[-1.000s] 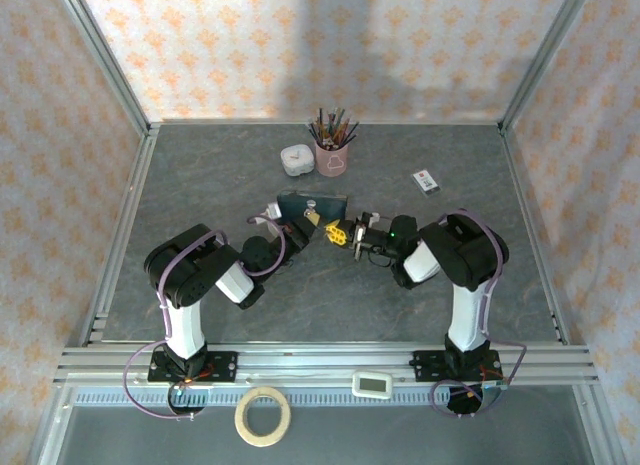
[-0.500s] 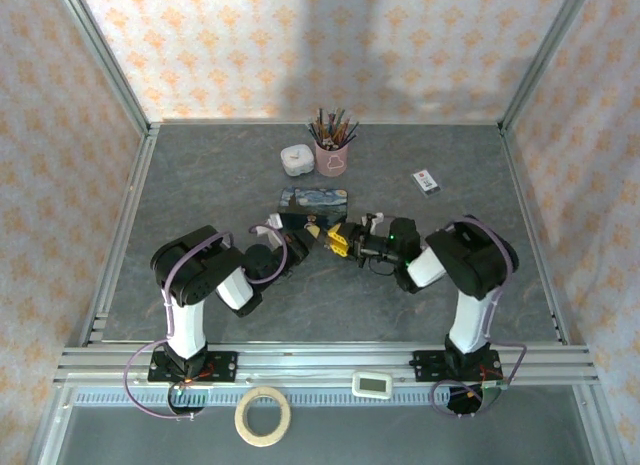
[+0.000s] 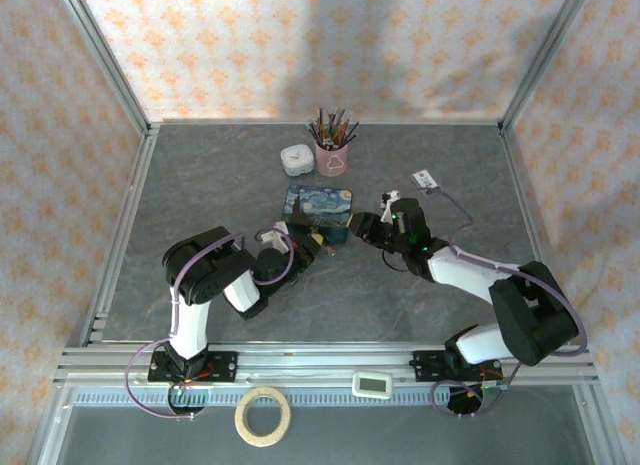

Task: Unlock the padlock with the key

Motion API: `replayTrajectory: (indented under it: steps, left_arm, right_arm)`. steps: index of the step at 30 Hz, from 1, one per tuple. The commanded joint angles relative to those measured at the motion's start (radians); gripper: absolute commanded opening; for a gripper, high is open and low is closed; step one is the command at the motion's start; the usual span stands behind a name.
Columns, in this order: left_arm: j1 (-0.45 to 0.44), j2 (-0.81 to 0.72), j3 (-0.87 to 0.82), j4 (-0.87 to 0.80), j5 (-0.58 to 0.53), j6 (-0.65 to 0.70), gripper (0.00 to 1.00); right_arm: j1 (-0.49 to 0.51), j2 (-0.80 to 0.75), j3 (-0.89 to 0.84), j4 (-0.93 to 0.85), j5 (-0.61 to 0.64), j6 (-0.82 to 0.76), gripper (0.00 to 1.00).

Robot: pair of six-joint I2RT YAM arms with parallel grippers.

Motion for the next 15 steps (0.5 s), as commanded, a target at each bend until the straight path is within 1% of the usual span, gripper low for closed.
replayTrajectory:
  steps: [1,4,9,10,12,15]
  left_arm:
    - [-0.021,-0.044,0.04,-0.093,-0.056,0.019,0.0]
    - [-0.033,-0.044,0.045,-0.181,-0.088,0.012,0.0]
    - [-0.038,-0.044,0.057,-0.238,-0.091,-0.001,0.0]
    - [-0.038,-0.044,0.056,-0.239,-0.089,-0.002,0.02]
    - [-0.037,-0.073,0.047,-0.222,-0.091,-0.006,0.13]
    - [-0.036,-0.1,0.004,-0.183,-0.112,-0.033,0.33]
  right_arm:
    - [0.01,-0.033,0.029,-0.137,0.101,-0.124,0.4]
    - [0.017,-0.05,0.029,-0.145,0.12,-0.129,0.4]
    - [0.037,-0.068,0.039,-0.179,0.156,-0.165,0.4]
    - [0.042,-0.068,0.046,-0.188,0.16,-0.177,0.4]
    - [0.054,-0.065,0.063,-0.211,0.171,-0.199,0.4]
    - [0.082,-0.062,0.087,-0.232,0.182,-0.232,0.43]
